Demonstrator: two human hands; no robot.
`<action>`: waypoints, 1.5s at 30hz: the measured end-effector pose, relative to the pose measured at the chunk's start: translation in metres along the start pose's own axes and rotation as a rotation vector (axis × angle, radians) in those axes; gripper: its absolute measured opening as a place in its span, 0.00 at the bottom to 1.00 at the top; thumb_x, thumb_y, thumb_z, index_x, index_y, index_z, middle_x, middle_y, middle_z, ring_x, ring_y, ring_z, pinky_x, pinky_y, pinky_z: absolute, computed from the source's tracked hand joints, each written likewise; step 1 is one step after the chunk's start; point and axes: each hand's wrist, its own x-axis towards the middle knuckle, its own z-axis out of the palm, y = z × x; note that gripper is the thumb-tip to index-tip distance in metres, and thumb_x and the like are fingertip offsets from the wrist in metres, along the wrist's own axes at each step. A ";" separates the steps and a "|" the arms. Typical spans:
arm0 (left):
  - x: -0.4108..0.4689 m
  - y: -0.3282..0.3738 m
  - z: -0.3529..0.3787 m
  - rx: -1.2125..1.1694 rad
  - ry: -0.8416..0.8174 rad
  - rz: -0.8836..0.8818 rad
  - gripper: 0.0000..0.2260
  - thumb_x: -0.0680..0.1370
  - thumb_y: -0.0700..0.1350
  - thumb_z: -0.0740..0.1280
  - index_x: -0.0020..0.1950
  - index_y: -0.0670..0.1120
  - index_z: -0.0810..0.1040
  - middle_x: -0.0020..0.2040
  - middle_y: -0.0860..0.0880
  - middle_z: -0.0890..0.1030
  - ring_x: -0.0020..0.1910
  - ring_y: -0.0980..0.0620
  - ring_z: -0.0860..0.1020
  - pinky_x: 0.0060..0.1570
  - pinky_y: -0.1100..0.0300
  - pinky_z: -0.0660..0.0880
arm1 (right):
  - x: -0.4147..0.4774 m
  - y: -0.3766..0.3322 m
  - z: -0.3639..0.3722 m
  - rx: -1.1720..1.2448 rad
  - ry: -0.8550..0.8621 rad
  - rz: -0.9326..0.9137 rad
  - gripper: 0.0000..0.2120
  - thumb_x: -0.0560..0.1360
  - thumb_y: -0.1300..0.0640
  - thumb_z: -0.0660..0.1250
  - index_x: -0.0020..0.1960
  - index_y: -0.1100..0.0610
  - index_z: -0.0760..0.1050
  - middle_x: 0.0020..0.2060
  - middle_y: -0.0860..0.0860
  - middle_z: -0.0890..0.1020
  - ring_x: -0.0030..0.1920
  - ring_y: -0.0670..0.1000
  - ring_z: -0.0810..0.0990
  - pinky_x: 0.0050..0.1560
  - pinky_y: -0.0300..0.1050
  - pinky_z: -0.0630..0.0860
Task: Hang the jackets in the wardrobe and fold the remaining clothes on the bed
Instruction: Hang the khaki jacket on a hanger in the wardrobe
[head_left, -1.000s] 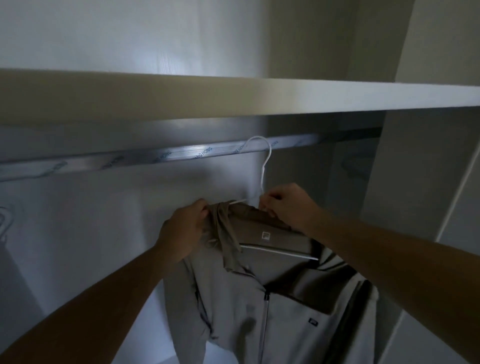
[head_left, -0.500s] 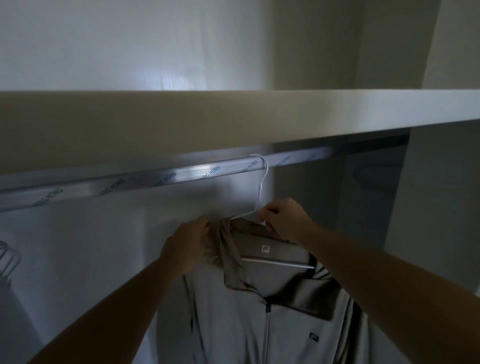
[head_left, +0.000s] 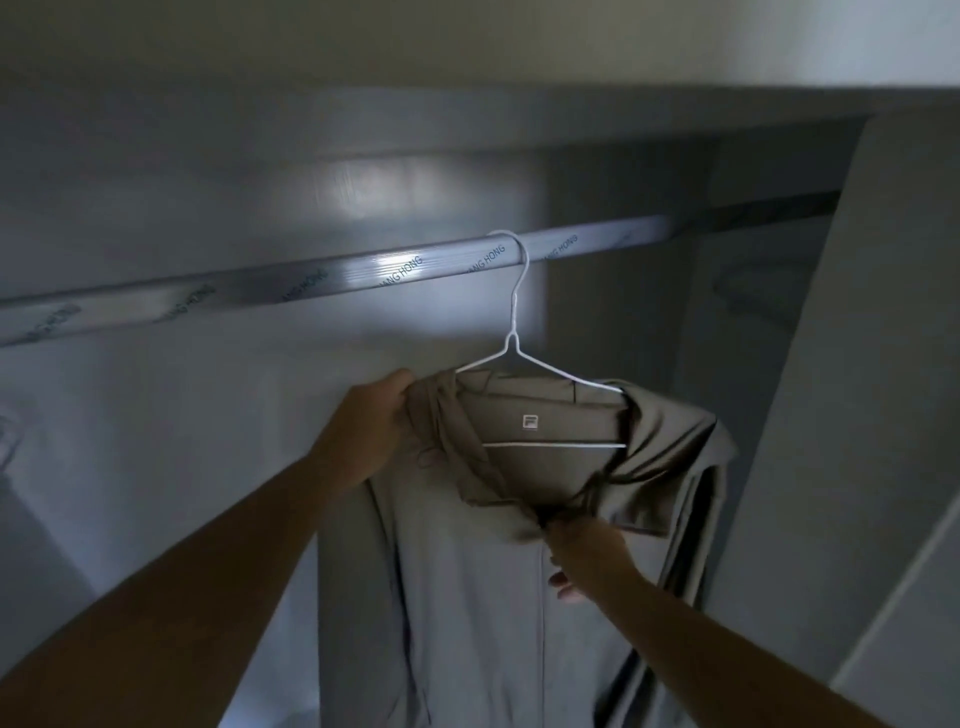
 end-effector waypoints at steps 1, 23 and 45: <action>-0.001 0.000 0.002 0.019 0.000 -0.015 0.05 0.76 0.31 0.60 0.46 0.37 0.75 0.38 0.41 0.79 0.39 0.46 0.79 0.32 0.63 0.62 | 0.001 0.003 0.003 0.221 -0.057 0.136 0.09 0.79 0.57 0.63 0.47 0.63 0.73 0.37 0.57 0.79 0.34 0.53 0.80 0.25 0.42 0.77; -0.149 0.067 0.178 0.012 -0.155 -0.340 0.18 0.72 0.61 0.68 0.56 0.52 0.75 0.47 0.58 0.80 0.49 0.59 0.76 0.62 0.55 0.67 | -0.021 0.002 -0.037 -0.076 -0.407 0.054 0.13 0.74 0.61 0.67 0.36 0.53 0.67 0.26 0.48 0.61 0.26 0.46 0.55 0.26 0.38 0.52; -0.119 0.062 0.147 0.029 -0.208 -0.406 0.08 0.80 0.51 0.61 0.53 0.49 0.76 0.46 0.52 0.81 0.45 0.54 0.79 0.46 0.61 0.76 | -0.055 -0.032 -0.073 0.058 -0.103 -0.617 0.12 0.79 0.60 0.63 0.40 0.51 0.81 0.21 0.40 0.74 0.21 0.39 0.69 0.24 0.29 0.64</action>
